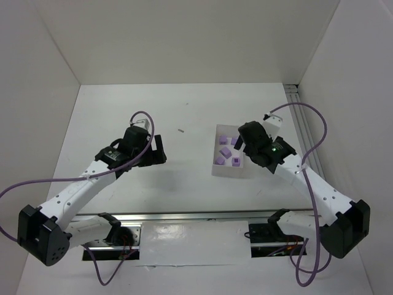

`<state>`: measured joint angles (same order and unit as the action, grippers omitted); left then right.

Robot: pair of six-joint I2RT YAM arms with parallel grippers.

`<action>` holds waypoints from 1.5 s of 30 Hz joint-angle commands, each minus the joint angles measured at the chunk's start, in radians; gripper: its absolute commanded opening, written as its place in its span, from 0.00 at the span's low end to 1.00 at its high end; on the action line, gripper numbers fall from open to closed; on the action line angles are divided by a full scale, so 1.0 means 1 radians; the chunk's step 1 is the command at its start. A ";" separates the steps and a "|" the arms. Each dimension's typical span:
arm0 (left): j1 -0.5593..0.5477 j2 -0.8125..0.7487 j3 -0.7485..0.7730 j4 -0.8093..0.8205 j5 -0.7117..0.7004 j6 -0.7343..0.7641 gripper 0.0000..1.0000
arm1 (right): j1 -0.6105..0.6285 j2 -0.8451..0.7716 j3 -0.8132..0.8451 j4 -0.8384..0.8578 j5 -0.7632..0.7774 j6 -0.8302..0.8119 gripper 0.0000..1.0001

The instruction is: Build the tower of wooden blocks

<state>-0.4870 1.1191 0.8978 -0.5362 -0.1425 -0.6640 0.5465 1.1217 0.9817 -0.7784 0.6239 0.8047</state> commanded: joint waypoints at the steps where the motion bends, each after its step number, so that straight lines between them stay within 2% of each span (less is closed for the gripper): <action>1: -0.002 -0.001 0.075 -0.065 -0.045 -0.016 1.00 | 0.088 0.035 0.132 0.062 -0.003 -0.025 0.99; 3: -0.002 -0.010 0.084 -0.076 -0.045 -0.016 1.00 | 0.153 0.094 0.184 0.076 0.022 -0.025 0.99; 10: -0.002 -0.044 0.075 -0.085 -0.063 -0.006 1.00 | 0.237 0.322 0.320 0.065 0.085 -0.026 0.93; 16: 0.007 -0.053 0.096 -0.096 -0.030 0.016 1.00 | 0.224 0.357 0.321 0.032 0.152 -0.010 0.87; 18: -0.008 -0.041 0.124 -0.079 0.029 0.029 0.95 | 0.199 0.319 0.321 0.016 0.161 -0.010 0.88; 20: -0.037 0.010 0.197 -0.055 0.120 0.040 0.91 | 0.140 0.236 0.261 0.095 0.125 -0.091 0.88; 23: -0.077 0.103 0.305 -0.067 0.112 0.018 0.92 | 0.041 0.155 0.230 0.186 -0.075 -0.220 0.88; 25: -0.078 0.137 0.343 -0.076 0.081 0.018 0.92 | 0.029 0.155 0.241 0.186 -0.133 -0.260 0.88; 29: -0.078 0.169 0.398 -0.090 0.037 -0.008 0.93 | 0.068 0.289 0.327 0.153 -0.191 -0.309 0.88; 32: -0.078 0.169 0.408 -0.090 0.026 -0.019 0.93 | 0.082 0.374 0.336 0.205 -0.236 -0.320 0.88; 36: -0.078 0.156 0.397 -0.099 0.015 -0.019 0.93 | 0.092 0.476 0.327 0.249 -0.270 -0.320 0.77; 37: -0.078 0.156 0.388 -0.099 0.005 -0.019 0.93 | 0.092 0.496 0.337 0.260 -0.270 -0.320 0.71; 40: -0.078 0.134 0.378 -0.099 -0.005 -0.019 0.94 | 0.101 0.572 0.357 0.260 -0.279 -0.320 0.60; 41: -0.078 0.134 0.366 -0.108 -0.005 -0.019 0.94 | 0.112 0.588 0.357 0.260 -0.279 -0.320 0.52; 45: -0.078 0.134 0.366 -0.119 -0.014 -0.019 0.94 | 0.112 0.667 0.396 0.246 -0.257 -0.302 0.46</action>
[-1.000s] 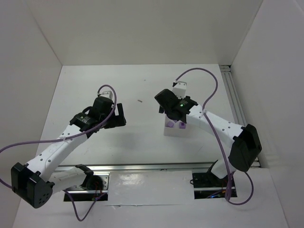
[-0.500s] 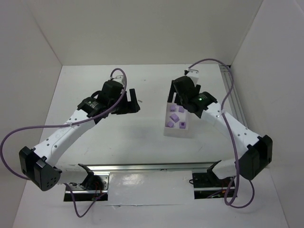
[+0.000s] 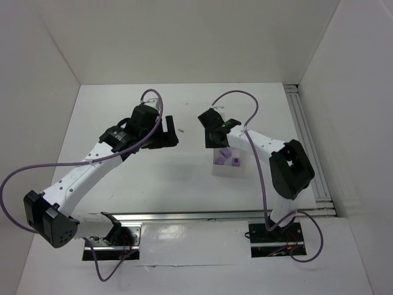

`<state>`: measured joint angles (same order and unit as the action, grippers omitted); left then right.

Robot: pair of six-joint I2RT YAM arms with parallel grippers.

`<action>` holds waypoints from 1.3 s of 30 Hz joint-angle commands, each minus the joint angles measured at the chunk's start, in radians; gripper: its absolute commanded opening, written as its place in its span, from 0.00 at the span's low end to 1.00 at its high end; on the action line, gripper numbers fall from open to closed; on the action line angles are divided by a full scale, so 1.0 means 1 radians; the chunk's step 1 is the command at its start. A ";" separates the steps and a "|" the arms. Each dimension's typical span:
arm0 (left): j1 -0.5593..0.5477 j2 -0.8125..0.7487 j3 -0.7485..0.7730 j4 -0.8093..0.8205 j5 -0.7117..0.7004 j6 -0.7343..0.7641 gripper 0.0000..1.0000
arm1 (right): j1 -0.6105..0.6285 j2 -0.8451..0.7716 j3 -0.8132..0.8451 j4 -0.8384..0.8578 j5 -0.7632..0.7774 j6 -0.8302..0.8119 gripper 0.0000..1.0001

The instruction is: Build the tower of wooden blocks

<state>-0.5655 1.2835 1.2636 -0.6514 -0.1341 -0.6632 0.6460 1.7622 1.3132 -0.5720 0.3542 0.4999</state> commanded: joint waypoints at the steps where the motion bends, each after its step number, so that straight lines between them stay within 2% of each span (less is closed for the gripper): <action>1: 0.001 -0.039 0.000 -0.004 -0.022 -0.019 0.94 | 0.021 0.036 0.064 0.040 0.012 0.003 0.46; 5: 0.001 -0.049 -0.009 -0.004 -0.033 -0.019 0.96 | 0.021 0.063 0.073 0.031 0.012 0.012 0.44; 7: 0.001 -0.049 -0.009 -0.013 -0.033 -0.019 0.96 | 0.021 0.075 0.073 0.031 0.012 0.012 0.34; 9: 0.001 -0.059 0.000 -0.034 -0.042 -0.019 0.96 | 0.021 0.085 0.083 0.031 0.002 0.012 0.14; 11: 0.010 -0.073 0.000 -0.034 -0.051 -0.019 0.96 | 0.021 0.076 0.092 0.031 -0.012 0.022 0.01; 15: 0.055 -0.111 -0.010 -0.045 -0.021 -0.010 0.97 | 0.003 0.011 0.122 0.066 -0.089 -0.003 0.00; 21: 0.125 -0.124 -0.029 -0.036 0.045 -0.010 0.97 | -0.095 -0.082 0.123 0.178 -0.328 -0.058 0.00; 25: 0.145 -0.145 -0.050 -0.025 0.077 -0.001 0.97 | -0.219 -0.083 0.091 0.305 -0.604 -0.029 0.00; 29: 0.154 -0.156 -0.063 -0.014 0.088 0.008 0.97 | -0.333 -0.063 0.037 0.568 -0.933 0.054 0.00; 31: 0.154 -0.156 -0.063 -0.014 0.088 0.017 0.97 | -0.400 -0.030 -0.003 0.699 -1.045 0.109 0.00; 32: 0.154 -0.156 -0.053 -0.014 0.088 0.027 0.97 | -0.420 -0.020 -0.018 0.842 -1.092 0.179 0.00; 33: 0.154 -0.147 -0.053 -0.014 0.076 0.027 0.97 | -0.439 -0.006 -0.031 0.906 -1.162 0.218 0.00; 36: 0.164 -0.128 -0.043 -0.014 0.076 0.027 0.97 | -0.496 0.068 -0.045 1.151 -1.276 0.379 0.00; 39: 0.164 -0.118 -0.043 -0.005 0.076 0.036 0.97 | -0.517 0.149 -0.071 1.426 -1.325 0.573 0.00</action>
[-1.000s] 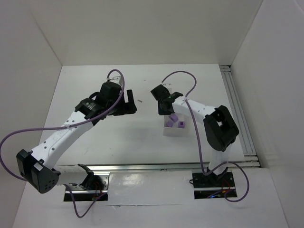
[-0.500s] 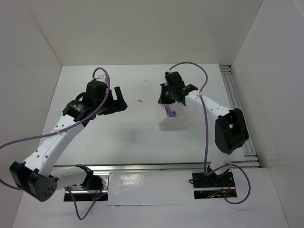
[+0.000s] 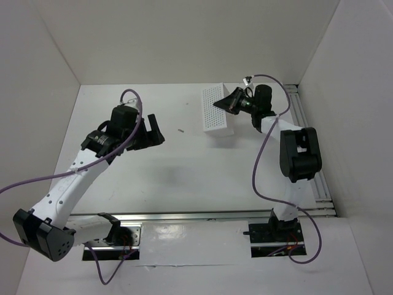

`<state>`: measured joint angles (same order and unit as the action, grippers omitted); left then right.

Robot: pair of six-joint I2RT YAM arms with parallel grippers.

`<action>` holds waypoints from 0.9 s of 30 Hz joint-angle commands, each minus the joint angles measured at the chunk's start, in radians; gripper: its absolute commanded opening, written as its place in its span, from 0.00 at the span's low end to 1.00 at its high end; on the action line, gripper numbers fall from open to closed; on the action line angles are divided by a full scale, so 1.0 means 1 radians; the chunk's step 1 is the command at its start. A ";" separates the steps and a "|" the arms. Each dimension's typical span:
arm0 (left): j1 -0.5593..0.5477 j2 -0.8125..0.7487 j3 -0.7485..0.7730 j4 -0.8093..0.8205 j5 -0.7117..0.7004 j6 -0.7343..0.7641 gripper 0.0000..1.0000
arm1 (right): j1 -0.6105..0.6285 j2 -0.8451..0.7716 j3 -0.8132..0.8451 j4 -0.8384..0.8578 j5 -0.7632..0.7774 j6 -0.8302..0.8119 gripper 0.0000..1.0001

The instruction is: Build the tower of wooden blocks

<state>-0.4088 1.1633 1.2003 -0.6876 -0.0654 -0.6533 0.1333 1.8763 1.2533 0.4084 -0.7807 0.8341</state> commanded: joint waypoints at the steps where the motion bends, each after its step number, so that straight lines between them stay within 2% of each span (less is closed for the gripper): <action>1: 0.007 0.012 0.021 0.031 0.007 0.026 0.97 | -0.014 0.073 -0.023 0.508 -0.210 0.285 0.00; 2: 0.007 0.012 0.021 0.031 0.007 0.026 0.97 | -0.014 0.092 -0.023 0.562 -0.219 0.327 0.00; 3: 0.007 0.012 0.012 0.031 0.007 0.026 0.97 | -0.014 0.109 -0.034 0.684 -0.219 0.408 0.00; 11: 0.016 0.022 0.001 0.031 -0.002 0.035 0.97 | 0.008 0.274 -0.081 1.131 -0.238 0.721 0.00; 16: 0.016 0.032 0.001 0.031 -0.002 0.035 0.97 | 0.017 0.380 -0.094 1.458 -0.187 0.968 0.00; 27: 0.016 0.023 0.001 0.031 -0.030 0.044 0.97 | 0.045 0.417 -0.074 1.481 -0.178 0.988 0.00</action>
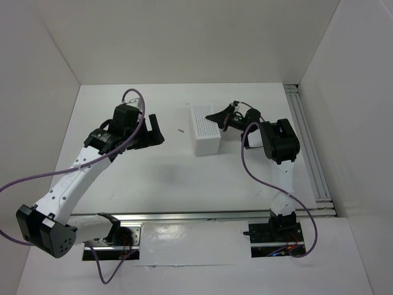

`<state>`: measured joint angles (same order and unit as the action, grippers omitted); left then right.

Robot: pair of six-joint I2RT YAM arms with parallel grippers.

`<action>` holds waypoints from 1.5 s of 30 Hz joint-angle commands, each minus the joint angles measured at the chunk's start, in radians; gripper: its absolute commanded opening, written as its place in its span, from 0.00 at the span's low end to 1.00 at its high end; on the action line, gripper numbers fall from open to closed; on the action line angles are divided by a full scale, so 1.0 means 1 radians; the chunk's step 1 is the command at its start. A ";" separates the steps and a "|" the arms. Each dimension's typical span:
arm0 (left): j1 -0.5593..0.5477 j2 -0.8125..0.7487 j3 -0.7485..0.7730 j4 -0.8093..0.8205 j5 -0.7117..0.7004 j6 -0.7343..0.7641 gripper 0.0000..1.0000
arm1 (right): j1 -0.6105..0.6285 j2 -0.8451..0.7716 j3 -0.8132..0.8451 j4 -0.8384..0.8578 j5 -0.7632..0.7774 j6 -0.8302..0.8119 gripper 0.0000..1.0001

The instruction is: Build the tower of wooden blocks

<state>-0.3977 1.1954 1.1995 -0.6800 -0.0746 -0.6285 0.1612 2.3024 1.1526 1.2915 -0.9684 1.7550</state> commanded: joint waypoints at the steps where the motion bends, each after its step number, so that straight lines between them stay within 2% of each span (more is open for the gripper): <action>1: 0.005 -0.010 0.002 0.023 -0.021 0.019 0.97 | 0.026 -0.009 0.027 0.598 0.010 0.067 0.00; 11: 0.005 -0.028 -0.008 0.014 0.002 0.019 0.97 | 0.090 0.009 0.101 0.598 0.083 0.112 0.00; 27: 0.014 -0.066 -0.008 -0.006 -0.008 0.049 0.97 | 0.081 0.051 0.183 0.598 0.094 0.175 0.00; 38: 0.014 -0.066 -0.008 -0.015 -0.008 0.058 0.97 | 0.135 0.152 0.334 0.586 0.122 0.202 0.00; 45: 0.023 -0.066 0.011 -0.024 -0.008 0.058 0.97 | 0.210 0.195 0.492 0.470 0.109 0.164 0.00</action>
<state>-0.3874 1.1500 1.1908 -0.7063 -0.0807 -0.5972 0.3328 2.5069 1.5467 1.2800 -0.8684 1.9198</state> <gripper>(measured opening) 0.968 0.019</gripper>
